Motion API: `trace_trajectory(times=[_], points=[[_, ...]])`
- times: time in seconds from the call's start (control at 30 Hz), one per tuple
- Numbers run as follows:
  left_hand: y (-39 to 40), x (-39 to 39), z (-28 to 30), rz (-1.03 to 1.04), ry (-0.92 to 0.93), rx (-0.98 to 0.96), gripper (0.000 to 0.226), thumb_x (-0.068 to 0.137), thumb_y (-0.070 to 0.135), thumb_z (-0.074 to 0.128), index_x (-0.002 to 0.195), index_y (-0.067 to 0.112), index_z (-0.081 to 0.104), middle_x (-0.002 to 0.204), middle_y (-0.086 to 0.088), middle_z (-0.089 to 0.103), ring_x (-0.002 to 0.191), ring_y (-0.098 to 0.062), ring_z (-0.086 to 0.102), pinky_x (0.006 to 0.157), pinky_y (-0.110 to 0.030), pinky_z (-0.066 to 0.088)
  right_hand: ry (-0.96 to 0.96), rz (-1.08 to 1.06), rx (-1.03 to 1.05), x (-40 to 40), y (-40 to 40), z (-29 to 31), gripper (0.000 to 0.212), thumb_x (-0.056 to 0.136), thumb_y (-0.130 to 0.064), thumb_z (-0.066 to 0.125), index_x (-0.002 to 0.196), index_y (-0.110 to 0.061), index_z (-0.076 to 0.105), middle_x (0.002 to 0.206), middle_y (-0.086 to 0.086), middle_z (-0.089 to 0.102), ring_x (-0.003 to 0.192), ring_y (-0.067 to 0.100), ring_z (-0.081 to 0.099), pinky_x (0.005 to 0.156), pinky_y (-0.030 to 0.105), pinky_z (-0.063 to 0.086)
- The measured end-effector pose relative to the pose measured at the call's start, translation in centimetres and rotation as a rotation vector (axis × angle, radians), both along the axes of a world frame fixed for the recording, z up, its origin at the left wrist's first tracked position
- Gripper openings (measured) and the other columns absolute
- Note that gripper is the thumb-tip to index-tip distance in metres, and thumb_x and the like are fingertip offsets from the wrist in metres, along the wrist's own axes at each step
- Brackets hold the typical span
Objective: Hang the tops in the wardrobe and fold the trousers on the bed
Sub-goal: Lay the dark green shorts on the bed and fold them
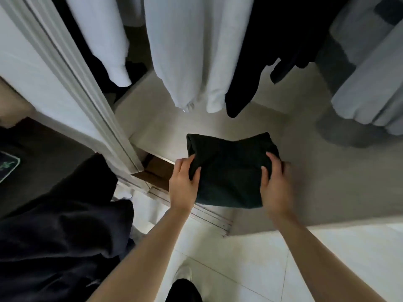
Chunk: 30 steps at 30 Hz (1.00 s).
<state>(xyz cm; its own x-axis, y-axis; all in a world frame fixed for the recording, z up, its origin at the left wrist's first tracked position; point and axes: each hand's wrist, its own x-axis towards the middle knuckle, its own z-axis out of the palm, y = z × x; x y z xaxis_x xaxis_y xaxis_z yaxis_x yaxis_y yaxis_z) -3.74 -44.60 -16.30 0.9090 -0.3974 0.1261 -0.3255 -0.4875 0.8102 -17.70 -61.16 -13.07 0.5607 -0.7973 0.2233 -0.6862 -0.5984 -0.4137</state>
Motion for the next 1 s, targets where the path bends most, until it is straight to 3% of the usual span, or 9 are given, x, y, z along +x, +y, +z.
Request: trace_trajectory(times=[0.07, 0.17, 0.23, 0.3, 0.43, 0.6, 0.7, 0.87, 1.0], points=[[-3.8, 3.0, -1.5, -0.049, 0.001, -0.044, 0.04, 0.097, 0.027, 0.058, 0.135, 0.014, 0.055, 0.122, -0.003, 0.056, 0.1, -0.006, 0.052, 0.088, -0.014, 0.041, -0.153, -0.091, -0.051, 2.3, -2.7, -1.9, 0.039, 0.1, -0.026, 0.046, 0.138, -0.017, 0.044, 0.116, 0.019, 0.052, 0.08, 0.029, 0.058, 0.067, 0.025, 0.041], [-7.6, 6.4, -7.0, -0.182, 0.037, 0.049, 0.048, 0.098, 0.028, 0.055, 0.143, 0.015, 0.044, 0.134, -0.004, 0.05, 0.111, -0.012, 0.053, 0.095, -0.024, 0.046, -0.065, -0.276, 0.082, 4.0, -6.0, -7.1, 0.047, 0.099, -0.026, 0.049, 0.143, -0.017, 0.037, 0.125, 0.024, 0.049, 0.094, 0.038, 0.058, 0.072, 0.035, 0.046], [-8.3, 7.4, -11.3, -0.323, 0.007, 0.352, 0.06, 0.098, 0.03, 0.055, 0.151, 0.017, 0.03, 0.15, -0.007, 0.038, 0.13, -0.029, 0.045, 0.109, -0.044, 0.042, 0.182, -0.296, 0.343, 3.9, -6.9, -10.7, 0.06, 0.096, -0.025, 0.052, 0.149, -0.02, 0.024, 0.138, 0.026, 0.038, 0.112, 0.041, 0.051, 0.089, 0.041, 0.045], [-8.2, 7.3, -14.3, -0.471, -0.009, 0.678, 0.075, 0.098, 0.032, 0.055, 0.156, 0.021, 0.008, 0.163, -0.005, 0.012, 0.146, -0.037, 0.021, 0.117, -0.057, 0.025, 0.388, -0.244, 0.571, 3.5, -6.8, -13.2, 0.073, 0.093, -0.026, 0.056, 0.152, -0.021, 0.013, 0.147, 0.027, 0.025, 0.128, 0.041, 0.04, 0.101, 0.04, 0.038], [-7.9, 6.8, -15.9, -0.583, -0.305, 0.771, 0.098, 0.094, 0.022, 0.059, 0.153, 0.029, -0.018, 0.164, -0.004, -0.015, 0.149, -0.04, -0.009, 0.119, -0.059, 0.003, 0.527, -0.183, 0.35, 3.0, -6.0, -14.5, 0.087, 0.088, -0.029, 0.06, 0.153, -0.026, 0.001, 0.154, 0.021, 0.008, 0.135, 0.044, 0.026, 0.108, 0.046, 0.031], [-9.1, 7.8, -16.5, -0.781, -0.403, 0.882, 0.105, 0.09, 0.018, 0.061, 0.152, 0.025, -0.023, 0.161, -0.007, -0.026, 0.146, -0.042, -0.02, 0.121, -0.055, 0.006, 0.759, 0.035, 0.124, 3.0, -6.6, -15.5, 0.1, 0.088, -0.017, 0.059, 0.149, -0.031, -0.018, 0.159, 0.008, -0.014, 0.144, 0.043, -0.002, 0.117, 0.049, 0.019], [-9.1, 8.1, -17.6, -0.837, -0.372, 0.795, 0.097, 0.094, 0.031, 0.056, 0.151, 0.027, -0.023, 0.163, -0.008, -0.018, 0.147, -0.043, -0.015, 0.122, -0.05, 0.011, 0.763, 0.028, 0.1, 3.3, -6.7, -16.4, 0.107, 0.086, -0.011, 0.063, 0.149, -0.027, -0.022, 0.159, 0.01, -0.014, 0.143, 0.045, 0.001, 0.114, 0.047, 0.026], [-9.1, 9.0, -18.9, -0.882, -0.452, 0.646, 0.076, 0.095, 0.031, 0.051, 0.157, 0.027, 0.007, 0.164, -0.013, 0.008, 0.148, -0.045, 0.008, 0.117, -0.052, 0.029, 0.709, -0.063, 0.08, 2.0, -5.6, -16.9, 0.096, 0.089, -0.009, 0.056, 0.151, -0.027, -0.015, 0.16, 0.01, -0.005, 0.142, 0.04, 0.016, 0.11, 0.044, 0.03], [-10.9, 7.8, -18.4, -0.922, -0.469, 0.648, 0.073, 0.098, 0.027, 0.051, 0.157, 0.025, 0.008, 0.164, -0.012, 0.005, 0.148, -0.044, 0.002, 0.121, -0.048, 0.018, 0.698, -0.149, 0.067, 0.8, -4.9, -17.1, 0.085, 0.093, -0.009, 0.047, 0.152, -0.024, -0.013, 0.16, 0.013, -0.001, 0.142, 0.035, 0.019, 0.112, 0.039, 0.026]])
